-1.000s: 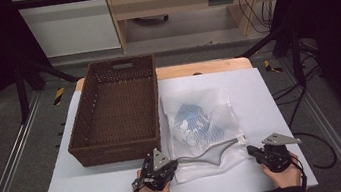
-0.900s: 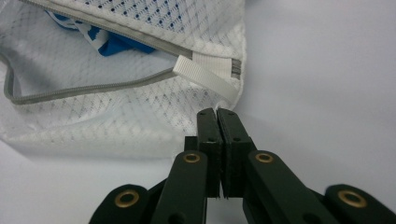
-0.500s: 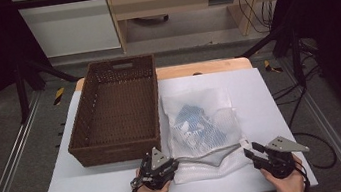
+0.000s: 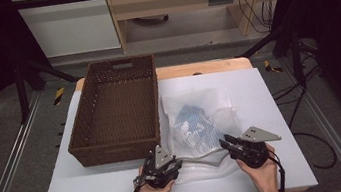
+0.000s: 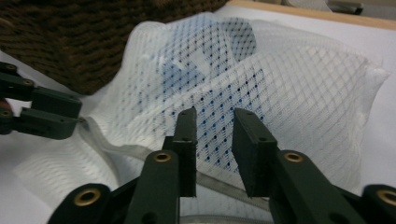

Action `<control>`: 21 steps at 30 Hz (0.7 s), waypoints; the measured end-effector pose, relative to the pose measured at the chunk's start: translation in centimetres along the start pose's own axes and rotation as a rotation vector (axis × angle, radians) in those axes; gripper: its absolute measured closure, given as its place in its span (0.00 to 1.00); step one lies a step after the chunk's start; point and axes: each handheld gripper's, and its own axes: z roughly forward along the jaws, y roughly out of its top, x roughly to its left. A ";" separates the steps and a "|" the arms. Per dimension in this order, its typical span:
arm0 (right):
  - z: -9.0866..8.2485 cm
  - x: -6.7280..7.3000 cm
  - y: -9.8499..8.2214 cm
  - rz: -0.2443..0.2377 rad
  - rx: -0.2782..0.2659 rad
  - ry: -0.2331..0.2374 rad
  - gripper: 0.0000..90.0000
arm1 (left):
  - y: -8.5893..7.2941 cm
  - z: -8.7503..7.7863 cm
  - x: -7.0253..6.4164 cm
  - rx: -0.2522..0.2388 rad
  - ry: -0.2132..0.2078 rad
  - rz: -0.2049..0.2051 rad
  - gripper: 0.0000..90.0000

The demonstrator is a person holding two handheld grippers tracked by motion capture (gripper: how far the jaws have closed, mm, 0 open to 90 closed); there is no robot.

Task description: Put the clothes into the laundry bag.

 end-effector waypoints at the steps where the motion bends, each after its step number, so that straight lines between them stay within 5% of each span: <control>1: 0.5 -0.1 -0.1 -0.007 0.021 -0.014 0.84 | -0.1 0.0 0.2 0.001 -0.005 -0.002 0.79; 8: 2.3 -2.4 -3.0 0.007 0.208 -0.170 0.89 | -0.6 0.3 0.6 0.032 0.015 0.000 0.81; 14: 1.2 -3.5 -3.5 0.037 0.200 -0.173 0.88 | 0.3 -0.3 0.2 -0.070 -0.018 0.023 0.77; 21: 0.7 -4.2 -4.0 0.046 0.182 -0.169 0.90 | -0.1 0.6 1.0 -0.001 0.000 0.007 0.81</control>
